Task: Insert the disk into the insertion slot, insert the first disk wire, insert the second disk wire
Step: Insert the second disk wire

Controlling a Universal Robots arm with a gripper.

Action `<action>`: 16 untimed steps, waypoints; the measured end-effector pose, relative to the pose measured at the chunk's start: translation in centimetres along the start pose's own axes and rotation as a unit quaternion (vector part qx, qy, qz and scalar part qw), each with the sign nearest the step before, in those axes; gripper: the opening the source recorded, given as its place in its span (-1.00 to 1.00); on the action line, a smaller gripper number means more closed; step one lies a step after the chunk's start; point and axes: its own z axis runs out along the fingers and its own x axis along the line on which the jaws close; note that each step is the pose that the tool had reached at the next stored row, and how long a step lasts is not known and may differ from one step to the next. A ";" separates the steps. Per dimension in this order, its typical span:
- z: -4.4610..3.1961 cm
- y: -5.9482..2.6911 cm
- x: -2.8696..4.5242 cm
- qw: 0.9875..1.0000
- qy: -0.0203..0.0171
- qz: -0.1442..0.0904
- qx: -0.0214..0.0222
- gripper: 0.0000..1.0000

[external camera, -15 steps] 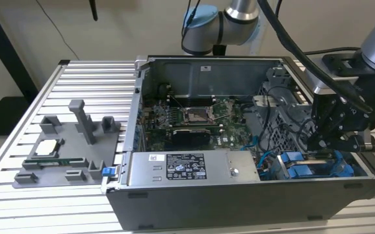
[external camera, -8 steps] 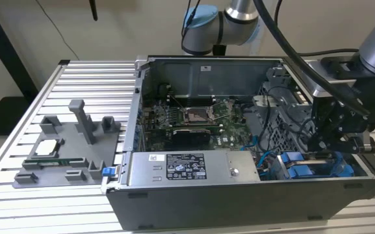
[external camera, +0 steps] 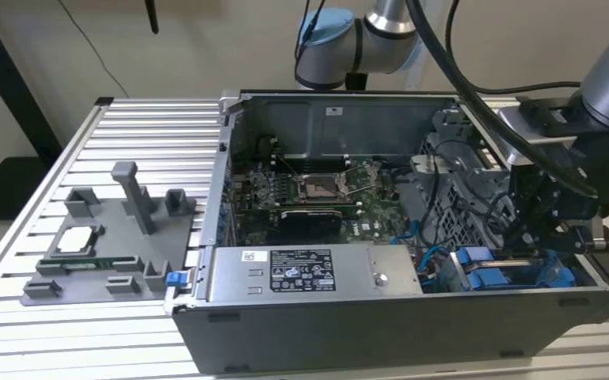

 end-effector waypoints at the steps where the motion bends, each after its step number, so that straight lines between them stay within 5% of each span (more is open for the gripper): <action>1: 0.03 0.00 0.05 1.000 0.000 0.000 0.000 -1.00; 16: 0.75 0.06 0.21 1.000 -0.001 -0.001 0.008 -1.00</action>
